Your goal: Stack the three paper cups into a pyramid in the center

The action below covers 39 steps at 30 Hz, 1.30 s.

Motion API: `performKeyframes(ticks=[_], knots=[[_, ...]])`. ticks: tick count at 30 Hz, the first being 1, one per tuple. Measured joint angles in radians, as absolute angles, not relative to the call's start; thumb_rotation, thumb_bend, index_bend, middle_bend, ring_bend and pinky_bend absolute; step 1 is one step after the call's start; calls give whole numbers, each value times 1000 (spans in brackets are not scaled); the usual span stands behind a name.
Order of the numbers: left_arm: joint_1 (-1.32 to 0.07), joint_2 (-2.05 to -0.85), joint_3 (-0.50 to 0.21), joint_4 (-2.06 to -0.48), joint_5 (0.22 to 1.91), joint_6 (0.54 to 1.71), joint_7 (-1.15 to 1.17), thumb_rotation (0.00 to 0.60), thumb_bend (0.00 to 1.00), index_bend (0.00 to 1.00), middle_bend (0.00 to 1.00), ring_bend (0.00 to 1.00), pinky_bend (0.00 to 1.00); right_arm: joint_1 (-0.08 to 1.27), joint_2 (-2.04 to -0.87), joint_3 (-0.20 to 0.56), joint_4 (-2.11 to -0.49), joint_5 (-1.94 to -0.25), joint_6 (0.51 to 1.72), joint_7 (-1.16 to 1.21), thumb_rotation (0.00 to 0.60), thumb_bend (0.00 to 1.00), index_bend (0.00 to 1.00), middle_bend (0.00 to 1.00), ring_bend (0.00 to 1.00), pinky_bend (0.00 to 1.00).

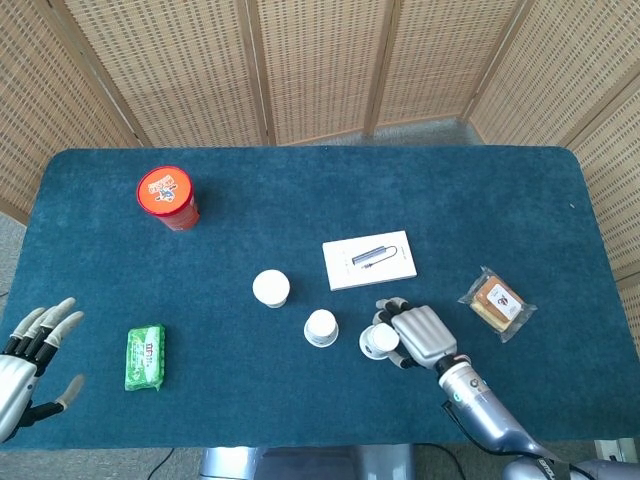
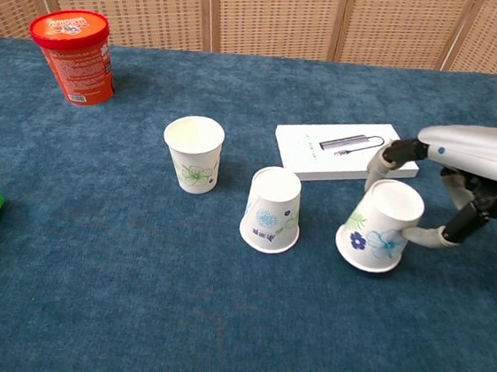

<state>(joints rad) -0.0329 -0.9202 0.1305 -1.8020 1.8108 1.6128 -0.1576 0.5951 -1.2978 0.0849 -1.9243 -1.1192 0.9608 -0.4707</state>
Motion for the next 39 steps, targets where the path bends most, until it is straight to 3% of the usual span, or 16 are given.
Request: performKeyframes(ticks=[12, 39], knots=[[-18, -921, 130, -1783, 1799, 1624, -176, 600, 447, 0, 0, 0, 12, 689, -1338, 115, -1920, -1011, 930, -537, 600, 396, 403, 205, 172, 706], [4, -924, 125, -1764, 1788, 1636, -192, 600, 446, 0, 0, 0, 11, 806, -1400, 105, -1847, -899, 924, -576, 600, 397, 400, 208, 173, 706]])
